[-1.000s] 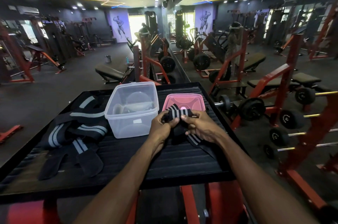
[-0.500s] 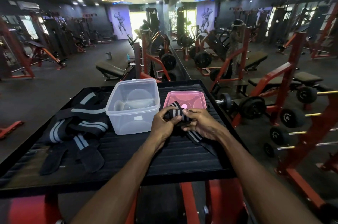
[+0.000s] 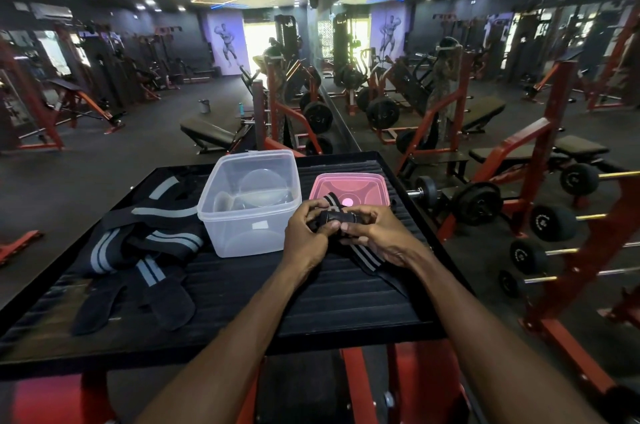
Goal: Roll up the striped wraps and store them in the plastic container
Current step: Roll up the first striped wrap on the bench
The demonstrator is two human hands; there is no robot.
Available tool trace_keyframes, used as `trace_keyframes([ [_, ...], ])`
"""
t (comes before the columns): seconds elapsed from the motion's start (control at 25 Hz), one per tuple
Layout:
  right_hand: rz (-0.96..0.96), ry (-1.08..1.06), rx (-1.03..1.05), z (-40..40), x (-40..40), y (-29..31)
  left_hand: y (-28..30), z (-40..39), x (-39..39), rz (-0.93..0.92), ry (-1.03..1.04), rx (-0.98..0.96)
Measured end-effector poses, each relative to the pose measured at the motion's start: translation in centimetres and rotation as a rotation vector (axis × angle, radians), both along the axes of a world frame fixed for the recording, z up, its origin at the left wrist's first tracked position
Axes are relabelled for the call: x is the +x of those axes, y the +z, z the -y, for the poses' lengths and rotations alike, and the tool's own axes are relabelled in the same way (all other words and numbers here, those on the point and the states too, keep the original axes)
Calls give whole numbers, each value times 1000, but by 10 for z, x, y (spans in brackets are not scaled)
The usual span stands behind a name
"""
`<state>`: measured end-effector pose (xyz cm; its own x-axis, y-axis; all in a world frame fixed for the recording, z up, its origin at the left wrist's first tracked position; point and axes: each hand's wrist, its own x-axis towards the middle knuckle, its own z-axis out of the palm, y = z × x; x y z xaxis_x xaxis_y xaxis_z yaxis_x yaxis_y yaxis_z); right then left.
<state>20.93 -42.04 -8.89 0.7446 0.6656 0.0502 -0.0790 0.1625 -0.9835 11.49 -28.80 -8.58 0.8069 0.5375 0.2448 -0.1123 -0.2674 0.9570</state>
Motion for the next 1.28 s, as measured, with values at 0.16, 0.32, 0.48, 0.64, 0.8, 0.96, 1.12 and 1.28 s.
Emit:
trace_keyframes([
  [0.16,172,-84,-57,1,1,-2,-1,2,-1,-47,14,100],
  [0.32,148,-92,-36,-1,0,-1,-1,-1,-1,-94,77,212],
  [0.48,183,-62,-99,-2,-1,-2,-1,-1,-3,-94,76,214],
  [0.64,237,-51,-105,-4,-5,-1,-2,2,-5,-85,53,206],
  [0.8,275,-108,-142,-6,-7,2,1,-1,-10,-124,99,281],
  [0.96,300,-288,-201,-9,-5,1,6,-3,-24,-228,56,456],
  [1.12,291,-315,-242,-12,-1,1,11,-2,-39,-482,17,833],
  [1.28,389,-335,-387,-17,2,2,20,12,-48,-571,157,1196],
])
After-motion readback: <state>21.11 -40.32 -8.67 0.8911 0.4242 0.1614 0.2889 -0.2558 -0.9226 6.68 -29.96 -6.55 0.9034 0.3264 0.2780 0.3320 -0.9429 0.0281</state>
